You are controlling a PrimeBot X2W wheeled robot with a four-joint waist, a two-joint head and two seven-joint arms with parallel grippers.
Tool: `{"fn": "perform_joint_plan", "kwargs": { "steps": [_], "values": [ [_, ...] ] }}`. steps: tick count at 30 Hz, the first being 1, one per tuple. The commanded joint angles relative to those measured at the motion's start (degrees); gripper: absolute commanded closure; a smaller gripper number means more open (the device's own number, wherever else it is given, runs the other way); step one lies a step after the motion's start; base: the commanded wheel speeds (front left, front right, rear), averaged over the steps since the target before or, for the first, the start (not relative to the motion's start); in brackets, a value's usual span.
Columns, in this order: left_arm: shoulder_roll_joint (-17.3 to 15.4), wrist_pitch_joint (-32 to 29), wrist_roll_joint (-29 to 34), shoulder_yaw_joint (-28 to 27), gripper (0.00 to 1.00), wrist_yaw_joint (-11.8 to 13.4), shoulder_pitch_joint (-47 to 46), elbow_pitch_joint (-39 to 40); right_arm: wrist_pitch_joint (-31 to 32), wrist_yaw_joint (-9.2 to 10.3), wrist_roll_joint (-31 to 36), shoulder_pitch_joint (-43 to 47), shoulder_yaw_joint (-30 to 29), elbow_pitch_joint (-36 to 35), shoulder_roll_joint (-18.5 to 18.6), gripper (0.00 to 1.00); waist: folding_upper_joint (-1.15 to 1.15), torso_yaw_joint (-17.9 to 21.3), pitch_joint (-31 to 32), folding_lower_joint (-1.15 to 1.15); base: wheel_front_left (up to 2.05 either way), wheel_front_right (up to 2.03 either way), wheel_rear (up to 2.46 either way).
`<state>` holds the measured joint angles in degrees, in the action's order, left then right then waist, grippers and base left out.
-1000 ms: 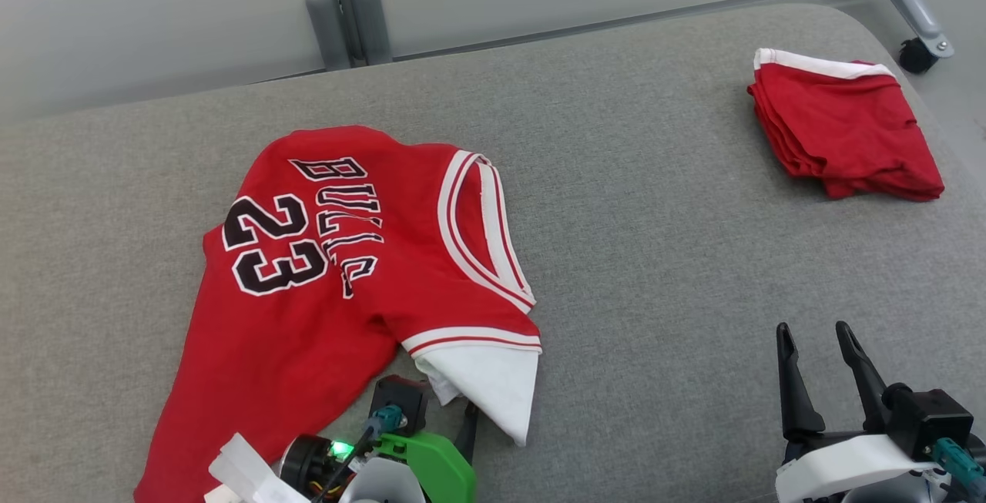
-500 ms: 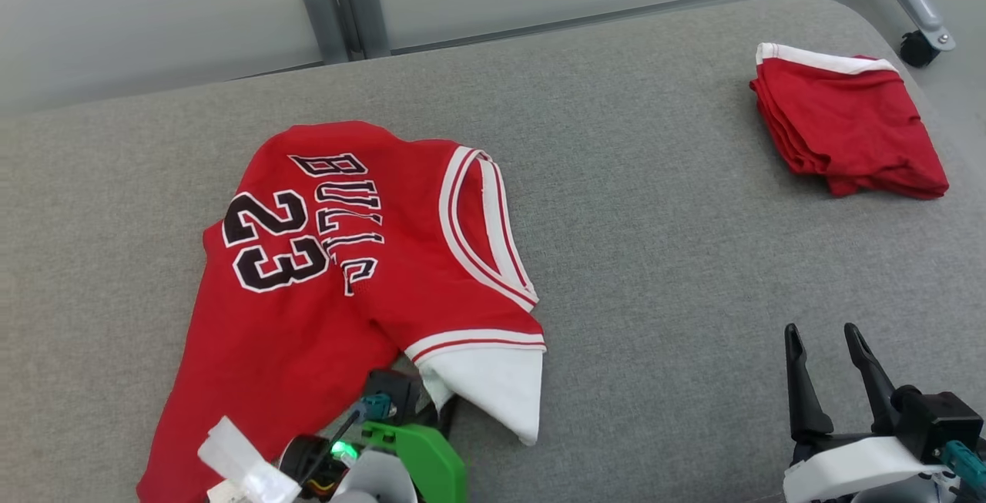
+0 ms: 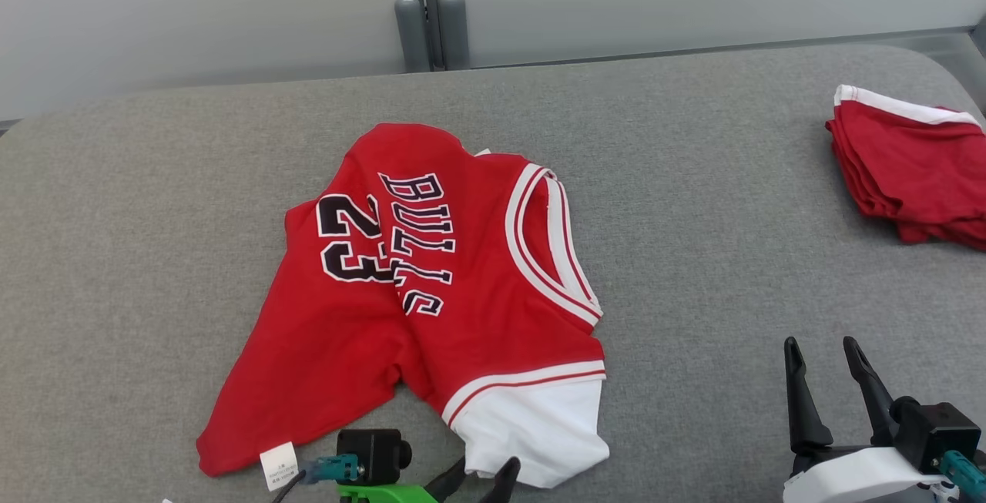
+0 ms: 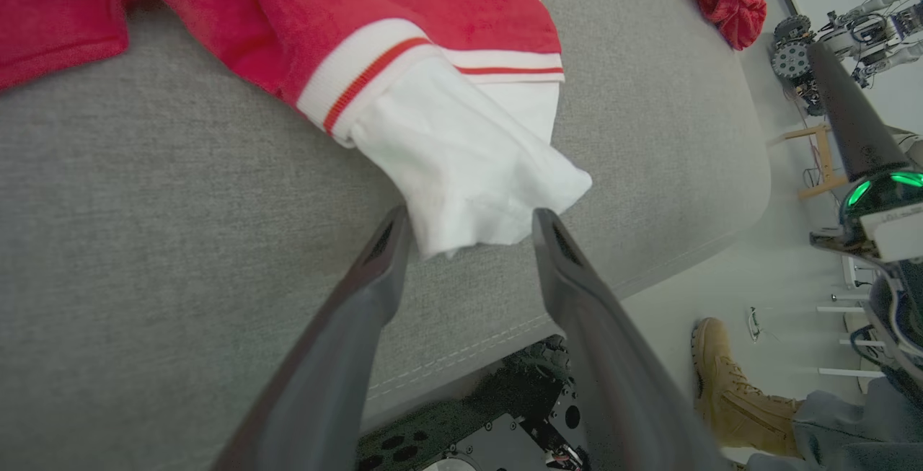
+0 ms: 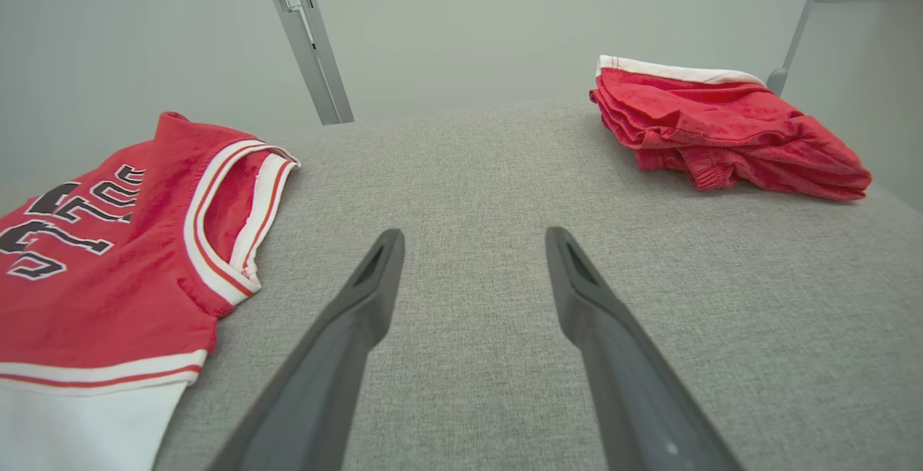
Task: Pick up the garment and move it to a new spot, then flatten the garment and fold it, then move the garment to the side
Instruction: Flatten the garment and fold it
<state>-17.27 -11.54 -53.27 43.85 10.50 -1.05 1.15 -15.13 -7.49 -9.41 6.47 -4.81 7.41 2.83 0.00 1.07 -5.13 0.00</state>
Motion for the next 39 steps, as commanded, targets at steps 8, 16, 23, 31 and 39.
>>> {"fn": "perform_joint_plan", "kwargs": {
  "steps": [8,16,23,31,39],
  "values": [
    [4.0,5.4,-8.1,-8.0,0.0,0.3,3.7,-1.3,0.0,0.0,0.4,0.8,-0.1,0.5,0.1,0.0,0.0,-2.7,1.6,0.0,0.0,0.0,0.0],
    [1.7,21.8,3.0,-12.5,0.0,5.7,4.9,-4.4,0.0,0.0,0.9,1.9,-0.4,-0.5,0.2,0.0,0.0,-3.7,3.8,0.0,0.0,0.0,0.0],
    [-1.3,26.6,13.5,-16.6,0.0,7.6,5.4,-5.7,0.0,0.0,3.2,2.3,-2.2,-3.5,0.1,0.0,0.0,-5.3,6.1,0.0,0.0,0.0,0.0],
    [-0.3,26.7,29.5,-26.1,0.0,4.0,9.1,-4.2,0.0,0.0,5.4,1.3,-3.7,-5.1,0.1,0.0,0.0,-7.0,8.0,0.0,0.0,0.0,0.0],
    [4.3,26.7,37.5,-34.1,0.0,-7.7,11.8,-5.7,0.0,0.01,6.7,2.2,-2.2,-2.3,0.1,0.0,0.0,-7.4,8.4,0.0,0.0,0.0,0.0]
  ]
}}
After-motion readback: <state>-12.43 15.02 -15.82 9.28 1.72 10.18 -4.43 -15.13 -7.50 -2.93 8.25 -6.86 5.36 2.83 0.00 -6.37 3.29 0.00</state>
